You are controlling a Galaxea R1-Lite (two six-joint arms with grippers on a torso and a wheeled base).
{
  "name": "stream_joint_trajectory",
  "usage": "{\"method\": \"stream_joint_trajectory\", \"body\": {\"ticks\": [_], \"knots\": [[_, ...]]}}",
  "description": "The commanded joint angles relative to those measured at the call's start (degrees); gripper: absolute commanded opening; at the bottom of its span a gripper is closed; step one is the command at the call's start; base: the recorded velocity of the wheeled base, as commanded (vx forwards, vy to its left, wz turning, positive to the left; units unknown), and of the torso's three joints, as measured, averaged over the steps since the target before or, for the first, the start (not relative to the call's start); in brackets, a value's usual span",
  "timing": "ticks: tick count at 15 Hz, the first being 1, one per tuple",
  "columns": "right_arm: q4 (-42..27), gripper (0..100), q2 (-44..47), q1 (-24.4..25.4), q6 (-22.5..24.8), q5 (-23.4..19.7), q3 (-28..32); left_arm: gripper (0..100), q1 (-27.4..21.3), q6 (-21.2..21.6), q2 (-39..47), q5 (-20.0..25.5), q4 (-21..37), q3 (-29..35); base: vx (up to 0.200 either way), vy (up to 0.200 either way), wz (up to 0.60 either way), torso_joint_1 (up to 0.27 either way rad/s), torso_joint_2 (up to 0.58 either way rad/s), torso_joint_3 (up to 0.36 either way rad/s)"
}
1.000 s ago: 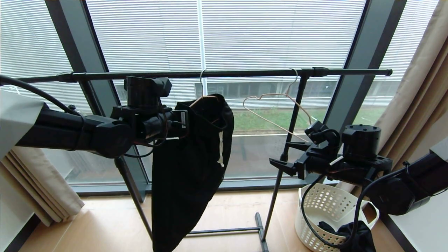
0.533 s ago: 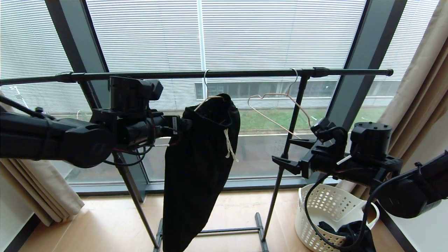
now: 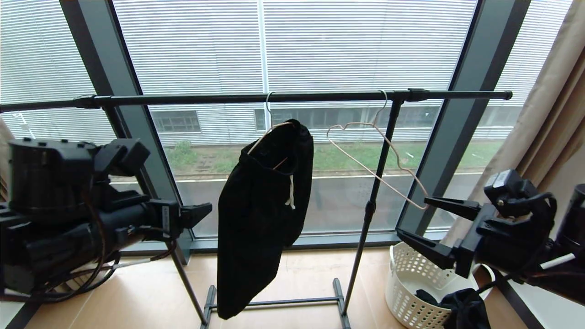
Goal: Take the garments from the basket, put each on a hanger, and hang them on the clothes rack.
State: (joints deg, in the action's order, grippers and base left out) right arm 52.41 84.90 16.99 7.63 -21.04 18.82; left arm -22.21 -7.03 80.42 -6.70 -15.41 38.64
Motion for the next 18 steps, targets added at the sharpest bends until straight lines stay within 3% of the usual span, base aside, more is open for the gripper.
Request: {"method": "stream_joint_trajectory", "body": {"ticks": [1,3,7,10,12,14,18], "knots": [[-4.9,100,-12.8,1.1,0.0,3.3,-6.8,100,-1.0,-0.1,-12.8,-0.1,0.1,-9.8,0.000,0.000,0.00,0.000,0.00,0.000],[-15.7,100,-20.1,1.4,-0.2,5.7,-10.0,100,-2.7,-0.2,-21.0,-0.2,0.9,-16.4,0.000,0.000,0.00,0.000,0.00,0.000],[-26.5,100,-33.7,1.6,-0.1,10.2,-15.8,100,-2.5,-0.3,-32.1,-0.6,8.6,-23.7,0.000,0.000,0.00,0.000,0.00,0.000],[-36.4,100,-42.5,1.4,0.0,11.5,-16.1,100,-2.5,-1.6,-36.8,-0.5,8.6,-28.6,0.000,0.000,0.00,0.000,0.00,0.000],[-45.8,100,-52.6,1.4,0.1,14.5,-16.0,100,-2.4,-2.5,-40.7,-0.6,8.6,-34.2,0.000,0.000,0.00,0.000,0.00,0.000],[-54.9,100,-62.7,1.4,0.2,14.7,-15.7,100,-1.2,-2.6,-44.6,-0.6,8.6,-37.8,0.000,0.000,0.00,0.000,0.00,0.000],[-58.8,100,-70.6,0.2,0.0,16.8,-15.7,100,2.3,-3.1,-51.1,-0.6,10.5,-38.6,0.000,0.000,0.00,0.000,0.00,0.000]]}}
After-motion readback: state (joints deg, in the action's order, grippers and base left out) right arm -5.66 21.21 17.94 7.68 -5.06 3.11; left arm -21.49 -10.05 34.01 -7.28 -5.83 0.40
